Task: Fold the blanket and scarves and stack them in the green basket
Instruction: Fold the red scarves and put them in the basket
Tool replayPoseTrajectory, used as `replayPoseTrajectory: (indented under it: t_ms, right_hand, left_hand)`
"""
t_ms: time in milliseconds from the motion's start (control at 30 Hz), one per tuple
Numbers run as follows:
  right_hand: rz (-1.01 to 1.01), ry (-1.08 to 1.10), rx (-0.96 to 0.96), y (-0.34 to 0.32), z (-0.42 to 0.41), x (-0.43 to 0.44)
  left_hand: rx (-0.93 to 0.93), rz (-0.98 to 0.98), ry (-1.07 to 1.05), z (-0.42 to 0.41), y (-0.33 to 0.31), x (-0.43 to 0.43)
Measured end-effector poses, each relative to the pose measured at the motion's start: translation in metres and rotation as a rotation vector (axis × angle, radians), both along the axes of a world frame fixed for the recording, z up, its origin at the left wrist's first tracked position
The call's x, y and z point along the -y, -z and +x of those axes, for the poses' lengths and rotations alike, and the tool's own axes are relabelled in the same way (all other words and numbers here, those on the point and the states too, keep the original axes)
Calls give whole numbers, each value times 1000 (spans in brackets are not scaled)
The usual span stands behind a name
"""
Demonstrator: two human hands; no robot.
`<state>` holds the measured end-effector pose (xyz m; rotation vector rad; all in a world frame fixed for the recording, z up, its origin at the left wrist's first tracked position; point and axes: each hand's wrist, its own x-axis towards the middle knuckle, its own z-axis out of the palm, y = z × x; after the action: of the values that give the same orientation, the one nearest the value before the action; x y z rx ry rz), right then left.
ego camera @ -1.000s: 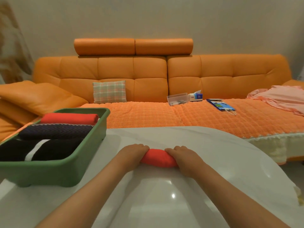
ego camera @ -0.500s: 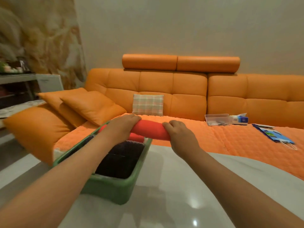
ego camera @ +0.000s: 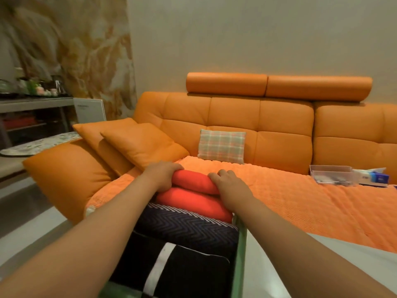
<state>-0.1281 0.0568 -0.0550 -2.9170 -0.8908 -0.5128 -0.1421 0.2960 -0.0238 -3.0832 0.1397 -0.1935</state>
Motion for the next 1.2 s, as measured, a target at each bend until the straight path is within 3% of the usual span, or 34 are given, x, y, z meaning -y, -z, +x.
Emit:
replayPoseTrajectory:
  t_ms: [133,200,333,467,600,667,767,867,967,1200]
  right_hand:
    - [-32,5,-92,4,6,7]
    - [-49,11,-175,1,2,10]
    - [-150,40,-305,-6,-10,12]
    - [-292,134,-263,-6,-12,9]
    - [-357,183,-356,-4,-9,3]
    - [-377,196,-422,-10,-7,4]
    - [-154,126,-501,-27,-9,-3]
    - [8,-16,-489,-30,-16,-23]
    - [-81,-83,-418,-23,-20,-36]
    - [-362,-111,-286,-15,-16,-45]
  left_hand:
    - [-179,-582,-52,-3,5,1]
    - [-207,-741,-33,-9,4,9]
    - [-201,-432,36,-11,23,8]
    - [-202,-166,-164,-10,30,14]
    - [204,-31,-36,-23,21,27]
    - [277,-85,74,-31,20,31]
    - [117,-231,103,-39,27,28]
    - [23,-232,118,-44,31,26]
    - [-55,-209,118,-48,31,22]
    - [-186,-363,98,-66,25,16]
